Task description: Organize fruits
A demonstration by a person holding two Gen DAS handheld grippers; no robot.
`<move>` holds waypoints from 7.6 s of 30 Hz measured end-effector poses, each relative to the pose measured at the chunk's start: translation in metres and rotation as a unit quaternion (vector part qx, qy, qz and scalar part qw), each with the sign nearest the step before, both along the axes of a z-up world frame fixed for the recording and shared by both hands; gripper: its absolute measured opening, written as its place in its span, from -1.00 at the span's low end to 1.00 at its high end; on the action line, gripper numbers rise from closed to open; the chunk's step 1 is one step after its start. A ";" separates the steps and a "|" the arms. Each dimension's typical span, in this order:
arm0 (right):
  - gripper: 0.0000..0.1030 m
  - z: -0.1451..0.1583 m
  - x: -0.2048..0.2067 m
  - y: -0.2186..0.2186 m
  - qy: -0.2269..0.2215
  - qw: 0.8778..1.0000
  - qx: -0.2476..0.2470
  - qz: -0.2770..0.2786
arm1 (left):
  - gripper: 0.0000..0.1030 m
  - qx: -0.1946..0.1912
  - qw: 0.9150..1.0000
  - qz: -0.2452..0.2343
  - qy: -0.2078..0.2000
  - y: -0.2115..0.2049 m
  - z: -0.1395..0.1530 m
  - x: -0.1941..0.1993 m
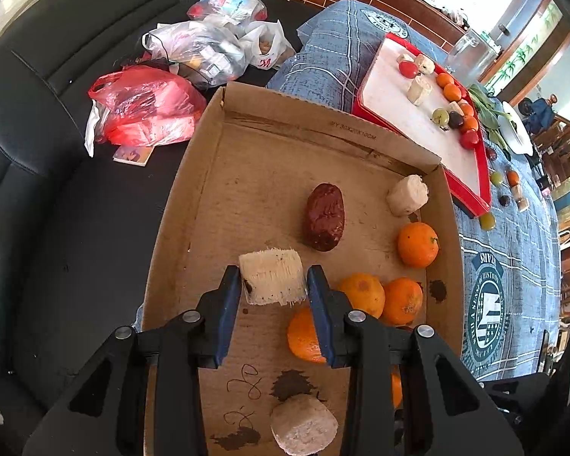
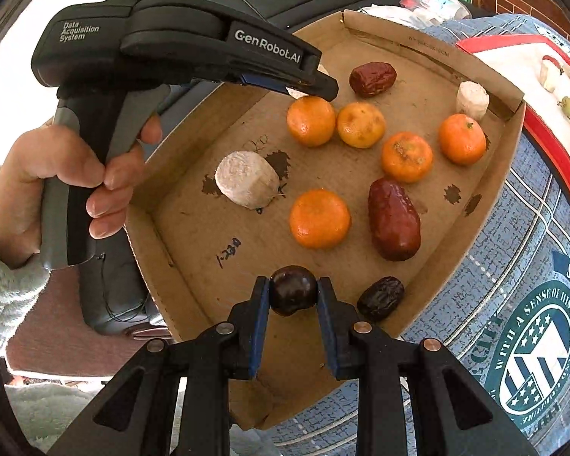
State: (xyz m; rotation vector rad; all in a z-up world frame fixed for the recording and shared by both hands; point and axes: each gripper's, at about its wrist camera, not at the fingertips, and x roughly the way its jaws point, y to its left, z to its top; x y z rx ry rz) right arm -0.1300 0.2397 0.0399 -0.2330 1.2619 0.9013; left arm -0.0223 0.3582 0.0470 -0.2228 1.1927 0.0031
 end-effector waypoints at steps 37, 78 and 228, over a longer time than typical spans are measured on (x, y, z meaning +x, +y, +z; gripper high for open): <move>-0.09 0.034 0.046 -0.158 -0.031 0.972 0.067 -0.222 | 0.00 0.015 0.997 -0.056 -0.047 -0.075 0.051 0.027; -0.13 0.017 0.160 -0.298 -0.051 0.947 0.022 -0.316 | -0.32 -0.032 0.986 -0.164 0.013 -0.246 -0.023 0.095; 0.73 0.072 -0.011 -0.112 -0.107 0.988 0.053 -0.102 | 0.35 0.131 0.985 0.076 -0.082 -0.081 0.066 -0.116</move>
